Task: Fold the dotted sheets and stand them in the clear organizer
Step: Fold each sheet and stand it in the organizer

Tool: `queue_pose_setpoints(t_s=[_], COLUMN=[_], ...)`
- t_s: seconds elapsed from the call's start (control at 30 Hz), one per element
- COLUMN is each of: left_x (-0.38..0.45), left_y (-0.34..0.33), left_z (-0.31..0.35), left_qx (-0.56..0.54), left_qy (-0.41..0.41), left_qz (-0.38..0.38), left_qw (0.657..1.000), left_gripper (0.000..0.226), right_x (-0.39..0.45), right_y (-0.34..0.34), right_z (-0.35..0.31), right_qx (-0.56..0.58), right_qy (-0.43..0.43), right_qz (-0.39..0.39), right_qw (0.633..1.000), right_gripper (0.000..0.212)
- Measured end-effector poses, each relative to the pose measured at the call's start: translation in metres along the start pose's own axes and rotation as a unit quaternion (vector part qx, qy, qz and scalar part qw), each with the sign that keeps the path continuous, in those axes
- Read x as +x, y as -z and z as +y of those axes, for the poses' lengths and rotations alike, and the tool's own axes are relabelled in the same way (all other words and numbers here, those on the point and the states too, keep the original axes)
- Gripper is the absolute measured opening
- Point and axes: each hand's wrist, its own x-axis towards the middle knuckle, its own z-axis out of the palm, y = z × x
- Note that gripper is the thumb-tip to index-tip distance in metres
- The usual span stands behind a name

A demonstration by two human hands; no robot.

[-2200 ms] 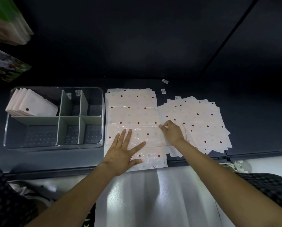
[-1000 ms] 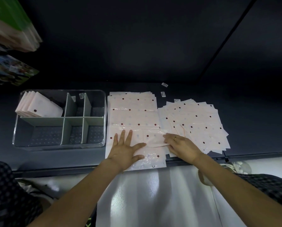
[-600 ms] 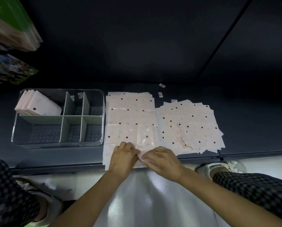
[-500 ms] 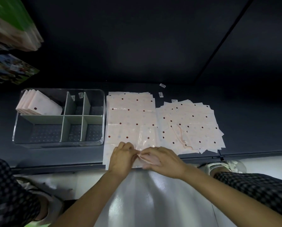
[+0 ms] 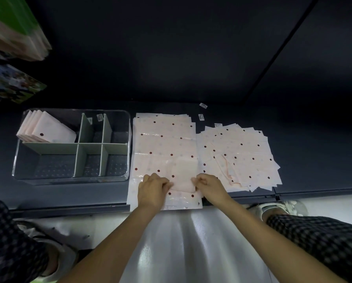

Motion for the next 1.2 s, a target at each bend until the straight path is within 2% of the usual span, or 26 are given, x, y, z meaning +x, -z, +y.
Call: queue_pose_setpoints(t_s=[0.1, 0.23, 0.33, 0.4, 0.47, 0.53, 0.57, 0.67, 0.77, 0.83, 0.9, 0.93, 0.97, 1.07, 1.1, 1.2], left_x=[0.007, 0.012, 0.007, -0.001, -0.011, -0.022, -0.027, -0.034, -0.029, -0.029, -0.03, -0.029, -0.029, -0.029, -0.029, -0.029], left_y=[0.0, -0.002, -0.003, -0.002, -0.003, -0.01, -0.013, -0.017, -0.024, -0.029, -0.032, -0.032, -0.033, -0.034, -0.034, -0.035], left_z=[0.006, 0.012, 0.014, 0.014, 0.013, 0.009, 0.006, -0.002, -0.007, -0.008, -0.007, -0.007, -0.007, -0.007, -0.007, -0.007], left_qx=[0.021, 0.057, 0.063, 0.068, 0.091, 0.158, 0.192, 0.24, 0.263, 0.266, 0.267, 0.267, 0.267, 0.267, 0.263, 0.248], left_qy=[0.014, 0.021, 0.015, -0.055, -0.184, -0.29, -0.309, -0.277, -0.281, -0.277, -0.268, -0.269, -0.27, -0.267, -0.266, -0.259], left_qz=[-0.002, 0.001, 0.044, 0.098, 0.12, 0.099, 0.077, -0.003, -0.072, -0.087, -0.092, -0.091, -0.09, -0.093, -0.095, -0.092], left_qw=[1.0, 0.998, 0.997, 0.991, 0.971, 0.939, 0.928, 0.931, 0.92, 0.919, 0.921, 0.921, 0.921, 0.921, 0.923, 0.929], left_gripper=[0.032, 0.038, 0.033, 0.026, 0.034, 0.051, 0.06, 0.077, 0.077, 0.075, 0.076, 0.076, 0.077, 0.079, 0.08, 0.082], right_x=[0.008, 0.015, 0.019, 0.021, 0.024, 0.026, 0.027, 0.029, 0.026, 0.021, 0.016, 0.016, 0.018, 0.028, 0.033, 0.05], right_y=[-0.005, -0.01, -0.011, -0.012, -0.012, -0.013, -0.013, -0.012, -0.012, -0.014, -0.016, -0.016, -0.017, -0.021, -0.021, -0.017], right_z=[-0.007, -0.005, -0.007, -0.008, -0.008, -0.007, -0.006, -0.007, -0.011, -0.013, -0.017, -0.02, -0.024, -0.033, -0.034, -0.036], right_qx=[-0.012, -0.096, -0.102, -0.101, -0.099, -0.104, -0.106, -0.102, -0.105, -0.117, -0.059, 0.005, 0.077, 0.215, 0.234, 0.299], right_qy=[-0.046, -0.05, -0.066, -0.078, -0.087, -0.094, -0.097, -0.107, -0.115, -0.094, -0.016, 0.021, 0.045, 0.034, 0.015, -0.036], right_qz=[0.023, 0.061, 0.063, 0.061, 0.06, 0.063, 0.064, 0.057, 0.06, 0.151, 0.248, 0.243, 0.199, -0.01, -0.05, -0.064], right_qw=[0.999, 0.992, 0.991, 0.99, 0.989, 0.988, 0.988, 0.987, 0.986, 0.977, 0.967, 0.97, 0.976, 0.976, 0.971, 0.952], right_gripper=[0.045, 0.05, 0.052, 0.052, 0.052, 0.051, 0.05, 0.049, 0.041, 0.028, 0.016, 0.012, 0.011, 0.022, 0.025, 0.028])
